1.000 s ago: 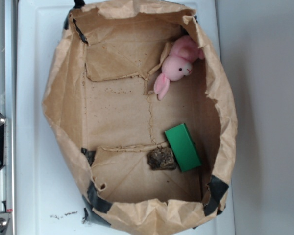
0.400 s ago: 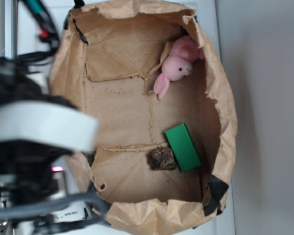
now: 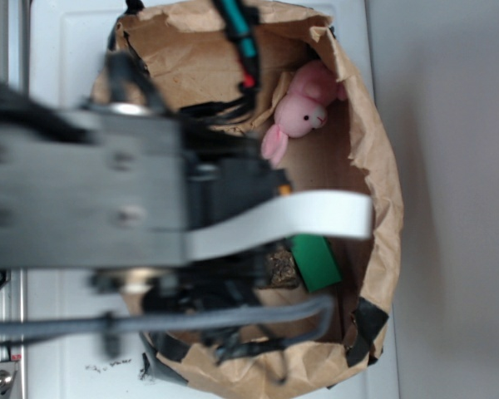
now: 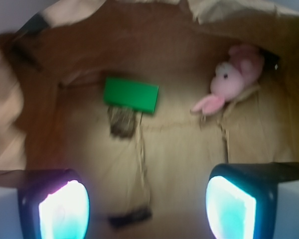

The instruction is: Grab the rock.

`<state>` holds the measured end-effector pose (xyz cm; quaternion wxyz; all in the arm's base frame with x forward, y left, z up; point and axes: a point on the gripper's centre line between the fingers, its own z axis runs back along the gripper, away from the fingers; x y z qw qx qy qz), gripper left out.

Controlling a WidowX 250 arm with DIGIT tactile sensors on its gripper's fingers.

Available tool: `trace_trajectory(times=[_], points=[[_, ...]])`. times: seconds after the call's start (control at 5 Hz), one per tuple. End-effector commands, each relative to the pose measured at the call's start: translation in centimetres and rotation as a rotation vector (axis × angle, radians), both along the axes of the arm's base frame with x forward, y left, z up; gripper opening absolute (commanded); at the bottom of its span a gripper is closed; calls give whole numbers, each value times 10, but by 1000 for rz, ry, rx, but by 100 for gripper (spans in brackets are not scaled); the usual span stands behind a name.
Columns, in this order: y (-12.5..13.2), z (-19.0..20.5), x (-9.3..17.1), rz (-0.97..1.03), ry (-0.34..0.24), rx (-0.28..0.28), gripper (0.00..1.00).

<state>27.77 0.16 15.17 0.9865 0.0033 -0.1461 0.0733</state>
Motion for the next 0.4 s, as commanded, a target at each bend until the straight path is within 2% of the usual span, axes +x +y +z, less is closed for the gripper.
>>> trace_trajectory(times=[0.0, 0.2], points=[[34, -4, 25, 133, 18, 14, 100], [36, -15, 26, 178, 29, 7, 100]])
